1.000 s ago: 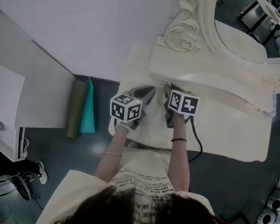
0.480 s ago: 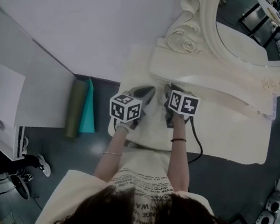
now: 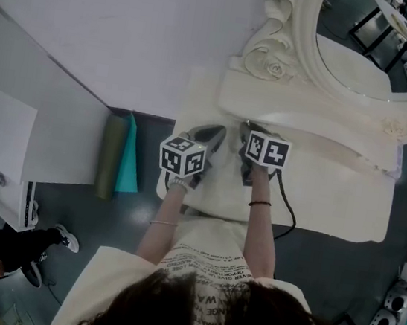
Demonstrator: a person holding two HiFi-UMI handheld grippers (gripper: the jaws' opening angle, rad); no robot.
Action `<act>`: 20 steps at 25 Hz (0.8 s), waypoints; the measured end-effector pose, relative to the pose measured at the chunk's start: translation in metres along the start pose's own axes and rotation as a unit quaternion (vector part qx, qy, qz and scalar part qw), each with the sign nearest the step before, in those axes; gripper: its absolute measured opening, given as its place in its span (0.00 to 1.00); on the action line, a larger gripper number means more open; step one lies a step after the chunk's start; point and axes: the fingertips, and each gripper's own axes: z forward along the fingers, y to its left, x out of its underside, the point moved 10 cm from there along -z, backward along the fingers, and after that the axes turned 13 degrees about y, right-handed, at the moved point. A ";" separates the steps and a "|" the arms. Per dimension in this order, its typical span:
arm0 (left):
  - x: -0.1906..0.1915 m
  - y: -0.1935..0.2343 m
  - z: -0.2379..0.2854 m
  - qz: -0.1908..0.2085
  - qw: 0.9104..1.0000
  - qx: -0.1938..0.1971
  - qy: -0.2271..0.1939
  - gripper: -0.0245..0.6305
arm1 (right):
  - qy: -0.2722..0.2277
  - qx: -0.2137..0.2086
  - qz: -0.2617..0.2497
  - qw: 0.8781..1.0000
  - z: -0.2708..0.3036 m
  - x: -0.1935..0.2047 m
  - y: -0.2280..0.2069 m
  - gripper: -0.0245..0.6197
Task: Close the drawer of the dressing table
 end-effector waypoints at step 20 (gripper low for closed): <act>0.000 -0.002 0.002 -0.005 1.000 0.001 0.001 0.04 | -0.004 -0.007 -0.007 1.000 0.002 -0.002 -0.001 0.20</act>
